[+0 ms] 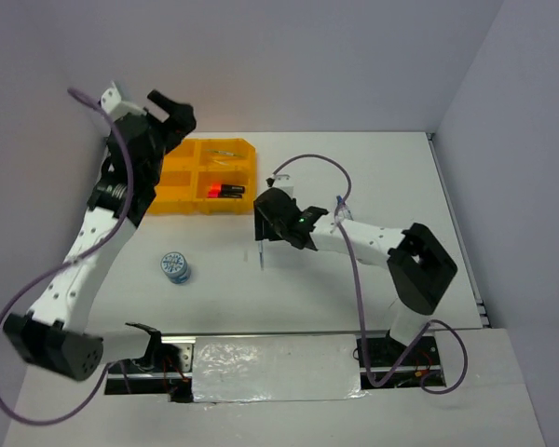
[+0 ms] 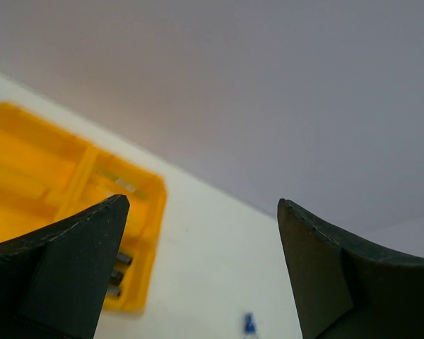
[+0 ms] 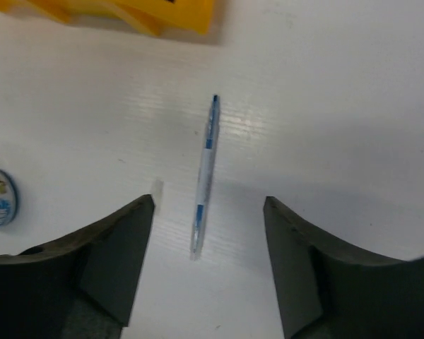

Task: Sort the stationery into containers
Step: Place the pen in the storage box, then pick up the pen from the center of the board.

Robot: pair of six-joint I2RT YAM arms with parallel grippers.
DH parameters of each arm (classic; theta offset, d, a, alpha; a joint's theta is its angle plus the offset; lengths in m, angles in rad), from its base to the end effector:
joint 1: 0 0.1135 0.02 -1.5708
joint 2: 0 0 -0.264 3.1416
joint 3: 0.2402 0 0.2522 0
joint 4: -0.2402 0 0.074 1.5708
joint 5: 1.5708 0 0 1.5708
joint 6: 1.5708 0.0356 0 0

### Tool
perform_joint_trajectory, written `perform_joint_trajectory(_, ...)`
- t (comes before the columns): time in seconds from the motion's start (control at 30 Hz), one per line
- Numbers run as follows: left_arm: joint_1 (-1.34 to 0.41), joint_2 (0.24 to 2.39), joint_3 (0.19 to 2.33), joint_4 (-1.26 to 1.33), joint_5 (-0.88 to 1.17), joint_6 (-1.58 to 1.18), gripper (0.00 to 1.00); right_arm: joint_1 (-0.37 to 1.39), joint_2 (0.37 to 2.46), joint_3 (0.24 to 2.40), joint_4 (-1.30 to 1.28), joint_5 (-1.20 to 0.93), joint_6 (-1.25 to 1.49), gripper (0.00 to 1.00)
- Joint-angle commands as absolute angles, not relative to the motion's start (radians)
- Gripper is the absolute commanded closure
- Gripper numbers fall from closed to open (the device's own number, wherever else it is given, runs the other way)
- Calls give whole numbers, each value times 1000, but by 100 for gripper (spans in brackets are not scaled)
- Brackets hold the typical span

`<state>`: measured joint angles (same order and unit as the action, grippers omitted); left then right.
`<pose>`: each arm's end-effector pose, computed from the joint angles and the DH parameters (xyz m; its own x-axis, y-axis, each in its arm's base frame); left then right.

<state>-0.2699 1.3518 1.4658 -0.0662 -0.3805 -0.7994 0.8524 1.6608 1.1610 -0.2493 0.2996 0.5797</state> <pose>0.2986 -0.0689 0.4638 0.1109 -0.7214 -0.6836 -0.0436 0.6837 -0.7285 0.2492 0.2691 0.2381 -0.6911 0.0047 -0.7228 -0.2373 0.9431 0.2330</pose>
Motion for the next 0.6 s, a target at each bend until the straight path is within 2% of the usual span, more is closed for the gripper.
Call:
perform_joint_trajectory(0.0,-268,1229,1225,-364,-382,-744,1,903,1748,1275,-403,429,650,33)
perform_joint_trajectory(0.13,-268,1011,1074,-422,-356,-710,1,926,1828,1334,-434,440,673,42)
perform_joint_trajectory(0.43,-272,829,965,-511,-213,-646,1,936,1994,1430,-480,428,687,49)
perform_joint_trajectory(0.5,-273,818,953,-531,-218,-626,0,936,2011,1436,-480,434,686,52)
perform_joint_trajectory(0.57,-273,810,942,-537,-203,-611,1,933,2037,1442,-482,431,684,59)
